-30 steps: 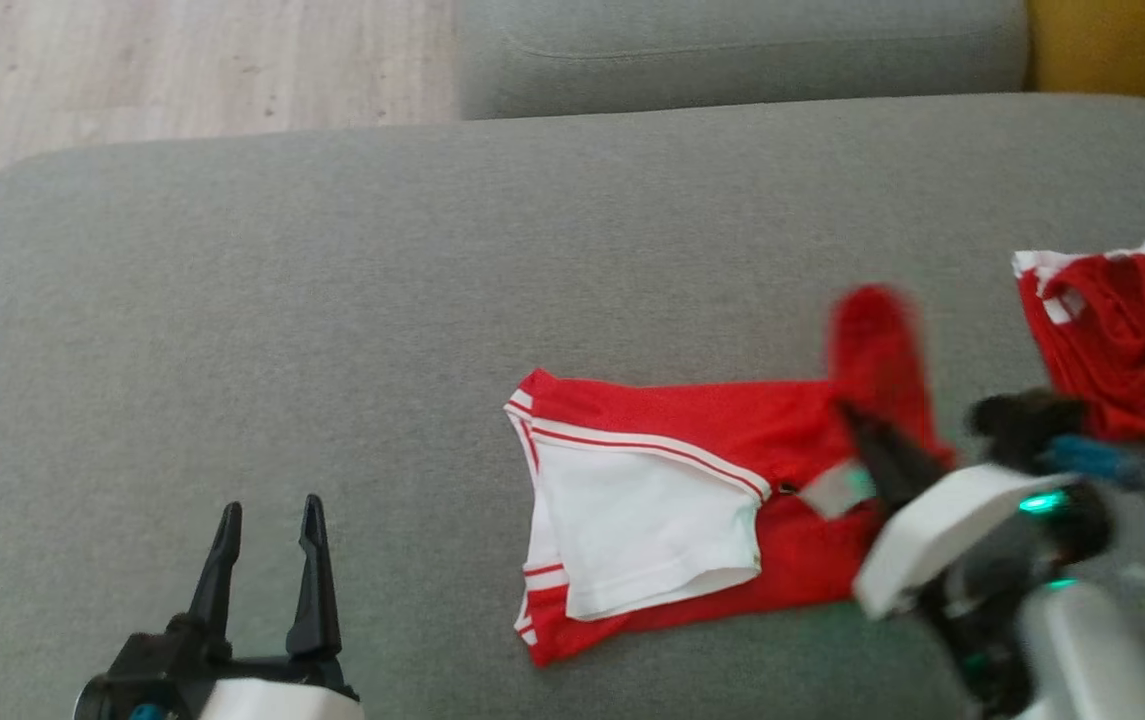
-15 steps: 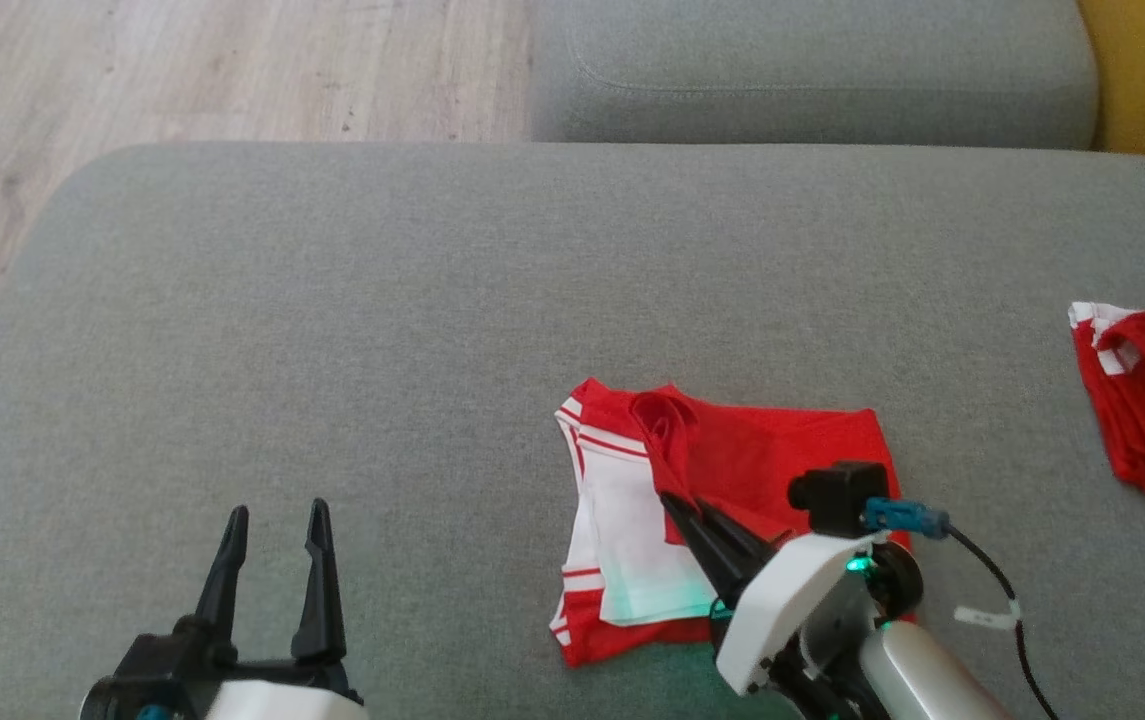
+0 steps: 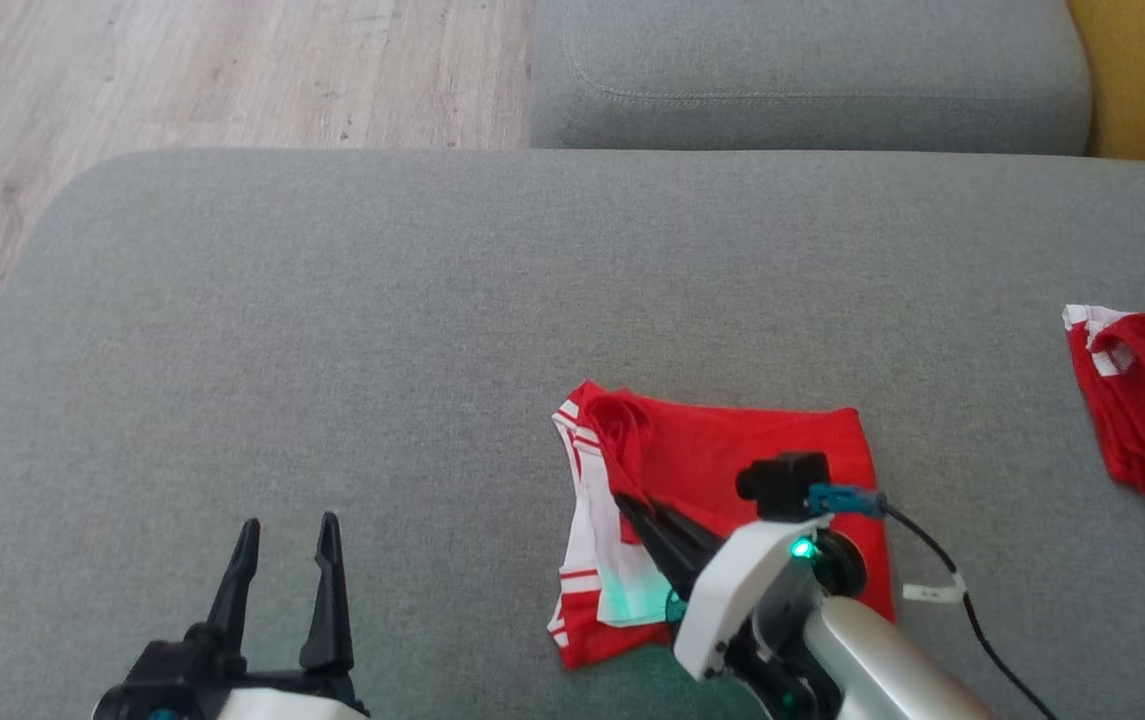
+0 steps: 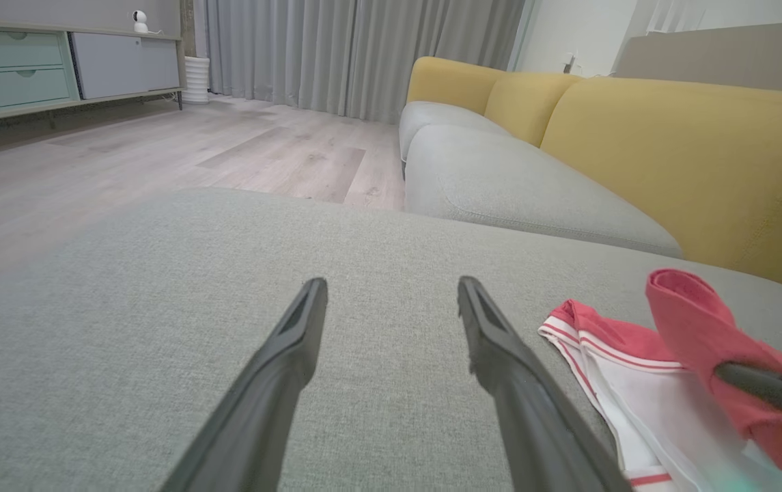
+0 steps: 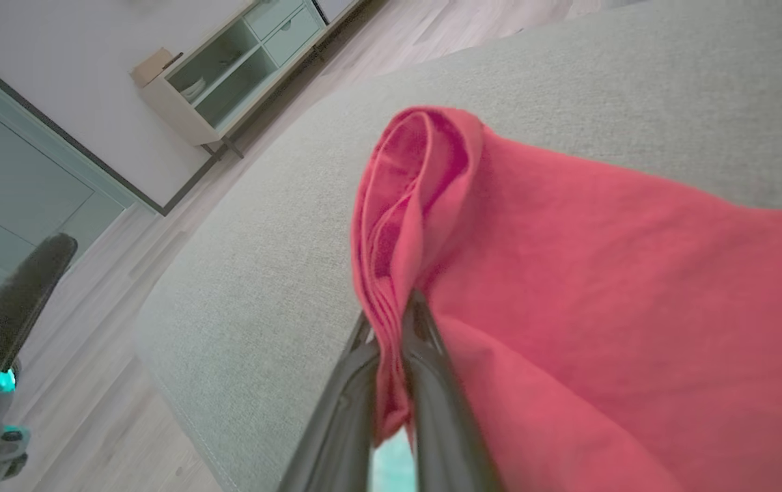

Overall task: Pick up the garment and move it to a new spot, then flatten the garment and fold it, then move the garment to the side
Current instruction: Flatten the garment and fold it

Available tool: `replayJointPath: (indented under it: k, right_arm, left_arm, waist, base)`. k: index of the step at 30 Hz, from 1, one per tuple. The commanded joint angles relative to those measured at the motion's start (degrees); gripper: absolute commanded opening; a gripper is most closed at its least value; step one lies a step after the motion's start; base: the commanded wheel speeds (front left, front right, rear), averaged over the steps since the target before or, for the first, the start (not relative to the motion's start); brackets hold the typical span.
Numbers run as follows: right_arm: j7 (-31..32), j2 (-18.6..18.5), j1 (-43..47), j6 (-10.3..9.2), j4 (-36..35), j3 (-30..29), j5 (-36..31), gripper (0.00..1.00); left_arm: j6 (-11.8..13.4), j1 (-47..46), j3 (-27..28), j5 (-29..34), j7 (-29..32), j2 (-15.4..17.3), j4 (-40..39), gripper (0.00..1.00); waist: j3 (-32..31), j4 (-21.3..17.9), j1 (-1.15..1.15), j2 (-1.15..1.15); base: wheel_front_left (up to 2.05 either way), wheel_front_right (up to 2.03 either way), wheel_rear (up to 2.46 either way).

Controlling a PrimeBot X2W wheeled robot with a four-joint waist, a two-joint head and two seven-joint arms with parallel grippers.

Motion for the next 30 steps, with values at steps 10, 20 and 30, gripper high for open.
replayJointPath:
  k: [10,20,30]
  right_arm:
    - [-10.1,0.6,-7.8,0.21,1.9,4.2,7.8,1.00]
    - [-19.3,0.6,-8.1,0.21,7.2,-9.5,-6.5,1.00]
    - [-19.4,0.6,3.0,0.21,-2.7,-28.1,-23.0,1.00]
  left_arm:
    - [-1.1,-3.8,0.9,0.1,-0.8,-0.1,-0.2,1.00]
    - [-1.5,-3.5,0.4,0.5,-1.0,-0.4,0.1,1.00]
    - [-2.1,-3.6,-0.8,0.8,-1.1,-1.4,1.9,1.00]
  waist:
    - [0.8,-0.2,0.00,0.00]
    - [0.4,-2.1,0.00,0.00]
    - [-1.2,-4.9,0.00,0.00]
  base:
    - [0.00,0.00,0.00]
    - [0.00,0.00,0.00]
    - [0.00,0.00,0.00]
